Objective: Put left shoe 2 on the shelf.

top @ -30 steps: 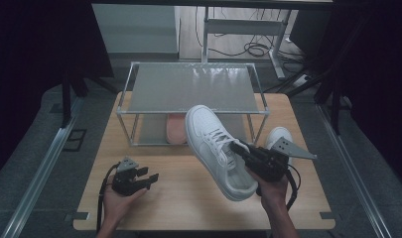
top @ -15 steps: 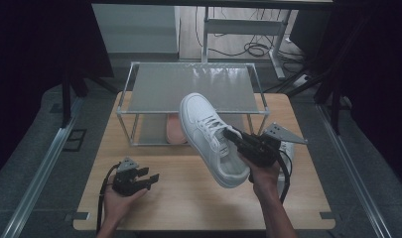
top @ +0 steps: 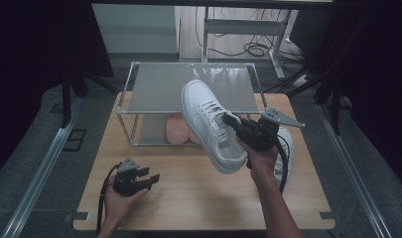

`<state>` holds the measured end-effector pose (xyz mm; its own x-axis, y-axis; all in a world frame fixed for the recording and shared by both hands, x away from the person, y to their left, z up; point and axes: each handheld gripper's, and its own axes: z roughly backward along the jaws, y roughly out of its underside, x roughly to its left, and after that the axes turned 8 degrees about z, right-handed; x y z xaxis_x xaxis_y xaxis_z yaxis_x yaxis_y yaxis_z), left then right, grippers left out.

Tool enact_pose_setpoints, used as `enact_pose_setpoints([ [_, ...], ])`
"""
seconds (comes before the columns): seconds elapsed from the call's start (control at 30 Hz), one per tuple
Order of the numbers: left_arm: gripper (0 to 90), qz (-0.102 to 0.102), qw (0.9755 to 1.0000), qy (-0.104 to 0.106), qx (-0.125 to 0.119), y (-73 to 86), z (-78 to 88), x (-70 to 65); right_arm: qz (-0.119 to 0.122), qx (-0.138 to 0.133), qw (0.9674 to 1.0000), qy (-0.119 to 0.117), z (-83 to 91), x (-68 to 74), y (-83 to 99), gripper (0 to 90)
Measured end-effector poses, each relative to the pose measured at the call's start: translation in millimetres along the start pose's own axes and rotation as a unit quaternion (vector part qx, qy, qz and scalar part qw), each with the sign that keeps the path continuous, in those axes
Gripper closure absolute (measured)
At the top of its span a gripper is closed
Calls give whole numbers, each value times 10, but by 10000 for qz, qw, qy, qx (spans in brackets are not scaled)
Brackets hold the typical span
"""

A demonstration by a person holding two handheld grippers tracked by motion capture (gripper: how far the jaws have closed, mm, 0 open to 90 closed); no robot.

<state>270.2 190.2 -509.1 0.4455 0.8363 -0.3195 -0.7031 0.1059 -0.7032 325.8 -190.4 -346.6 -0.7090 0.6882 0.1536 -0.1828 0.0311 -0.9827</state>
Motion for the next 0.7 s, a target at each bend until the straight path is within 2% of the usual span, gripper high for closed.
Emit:
enact_pose_setpoints([
  [0.43,463,-7,10000,5,-13,-2,3,6,-49,10,9999,120,-213,-77,-161,816],
  [0.7,463,-2,10000,21,-26,-3,12,10,-176,-12,9995,261,-346,-152,-251,815],
])
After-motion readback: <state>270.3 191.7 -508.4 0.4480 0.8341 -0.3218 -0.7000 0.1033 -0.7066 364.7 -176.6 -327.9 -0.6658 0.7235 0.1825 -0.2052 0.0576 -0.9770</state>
